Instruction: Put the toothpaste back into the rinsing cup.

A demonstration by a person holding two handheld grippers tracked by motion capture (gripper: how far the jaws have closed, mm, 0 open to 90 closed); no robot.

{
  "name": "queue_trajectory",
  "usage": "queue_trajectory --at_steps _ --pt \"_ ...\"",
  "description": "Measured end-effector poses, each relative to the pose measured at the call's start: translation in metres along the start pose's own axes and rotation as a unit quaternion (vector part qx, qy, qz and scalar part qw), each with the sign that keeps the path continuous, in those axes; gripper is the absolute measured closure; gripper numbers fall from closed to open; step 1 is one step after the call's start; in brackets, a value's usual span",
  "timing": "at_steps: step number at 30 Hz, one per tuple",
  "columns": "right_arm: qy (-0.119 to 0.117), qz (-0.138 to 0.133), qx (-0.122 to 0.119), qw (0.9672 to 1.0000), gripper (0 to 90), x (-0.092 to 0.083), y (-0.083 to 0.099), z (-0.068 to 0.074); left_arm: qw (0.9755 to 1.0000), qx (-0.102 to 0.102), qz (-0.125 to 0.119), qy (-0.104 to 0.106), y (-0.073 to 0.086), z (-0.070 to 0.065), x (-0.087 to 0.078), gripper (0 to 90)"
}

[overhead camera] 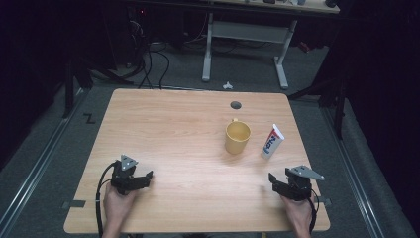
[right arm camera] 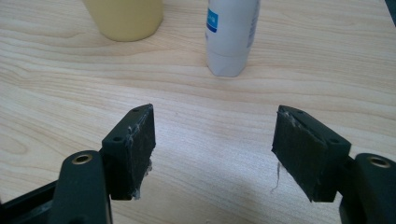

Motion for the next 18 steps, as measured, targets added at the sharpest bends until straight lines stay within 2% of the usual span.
queue_trajectory --at_steps 9,18 --pt "-0.011 -0.009 -0.008 0.9999 30.8 -0.002 -0.008 0.01 1.0 0.0 0.0 0.0 0.0 0.0 0.0 19.5" --pt "-0.014 -0.016 -0.013 0.9997 32.2 -0.001 -0.025 0.014 1.0 0.0 0.0 0.0 0.0 0.0 0.0 19.3"
Point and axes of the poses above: each handheld gripper's, and its own axes: x roughly forward along the jaws, y roughly out of its underside, z roughly to its left, the point moved 5 cm from there along x, roughly forward along the jaws, and after that the axes turned 7 degrees about z, right-handed, at the moved point
